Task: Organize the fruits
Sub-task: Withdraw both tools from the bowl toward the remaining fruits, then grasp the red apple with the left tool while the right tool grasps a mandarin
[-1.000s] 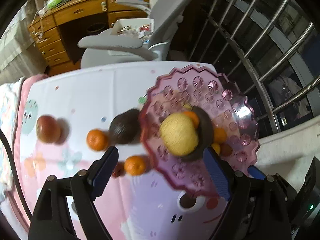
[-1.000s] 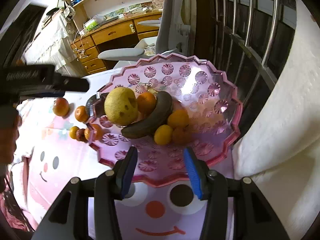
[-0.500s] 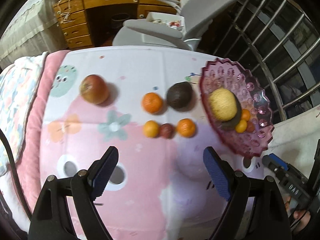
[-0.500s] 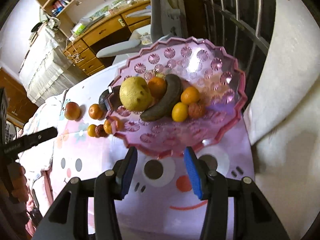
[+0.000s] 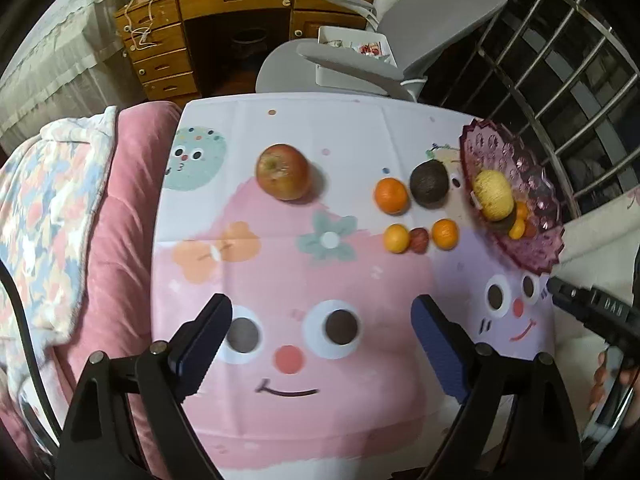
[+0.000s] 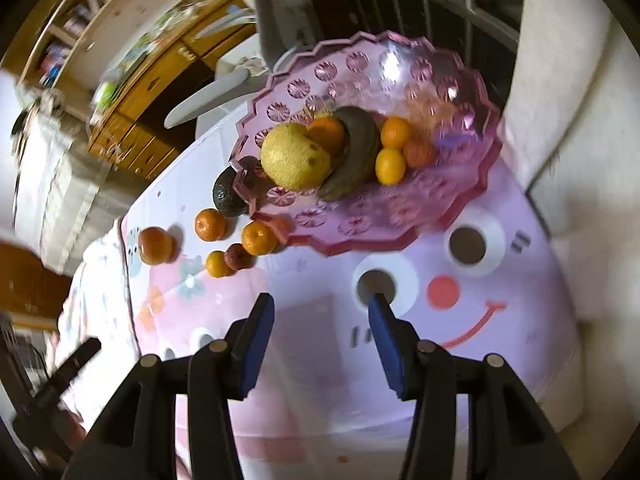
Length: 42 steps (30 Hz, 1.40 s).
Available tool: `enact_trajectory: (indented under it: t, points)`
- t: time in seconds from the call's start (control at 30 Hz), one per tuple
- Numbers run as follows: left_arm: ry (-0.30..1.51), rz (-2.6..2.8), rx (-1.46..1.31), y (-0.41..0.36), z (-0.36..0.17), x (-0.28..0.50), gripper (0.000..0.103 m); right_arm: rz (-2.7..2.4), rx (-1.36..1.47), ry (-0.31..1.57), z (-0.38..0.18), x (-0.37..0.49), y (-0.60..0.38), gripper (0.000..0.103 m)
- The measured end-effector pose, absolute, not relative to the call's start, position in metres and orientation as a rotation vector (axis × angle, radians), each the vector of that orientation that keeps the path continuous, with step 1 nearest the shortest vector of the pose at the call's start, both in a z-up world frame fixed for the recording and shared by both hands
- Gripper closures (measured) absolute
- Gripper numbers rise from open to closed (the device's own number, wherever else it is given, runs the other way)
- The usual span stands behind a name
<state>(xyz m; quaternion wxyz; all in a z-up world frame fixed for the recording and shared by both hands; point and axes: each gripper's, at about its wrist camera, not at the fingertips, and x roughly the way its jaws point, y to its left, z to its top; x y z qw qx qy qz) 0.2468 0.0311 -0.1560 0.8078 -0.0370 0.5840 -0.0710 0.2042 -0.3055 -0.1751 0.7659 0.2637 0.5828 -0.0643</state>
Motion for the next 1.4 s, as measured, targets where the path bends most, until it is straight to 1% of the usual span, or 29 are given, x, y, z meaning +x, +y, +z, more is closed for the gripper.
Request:
enact_trajectory:
  t: [0.23,0.33,0.4,0.6,0.93,1.17,1.4]
  points:
    - [1.308,-0.220,0.016,0.060,-0.167,0.269,0.012,-0.273,0.775,1.304,-0.185,0.211,-0.282,0.053]
    - [1.332,-0.230,0.045,0.067,-0.173,0.283,0.009,-0.321,0.838,1.313,-0.192,0.219,-0.275,0.053]
    - [1.358,-0.231,0.056,0.070,-0.178,0.295,0.005,-0.350,0.882,1.316,-0.197,0.224,-0.270,0.053]
    - [1.401,-0.228,0.048,0.077,-0.201,0.335,0.003,-0.412,0.992,1.311,-0.216,0.248,-0.259,0.053]
    - [1.439,-0.181,-0.019,0.073,-0.242,0.400,0.002,-0.510,1.053,1.328,-0.255,0.282,-0.247,0.053]
    - [1.381,-0.213,-0.056,0.055,-0.262,0.419,0.002,-0.586,1.006,1.358,-0.271,0.302,-0.243,0.053]
    - [1.399,-0.183,-0.078,0.045,-0.286,0.431,0.002,-0.599,0.934,1.399,-0.277,0.322,-0.235,0.053]
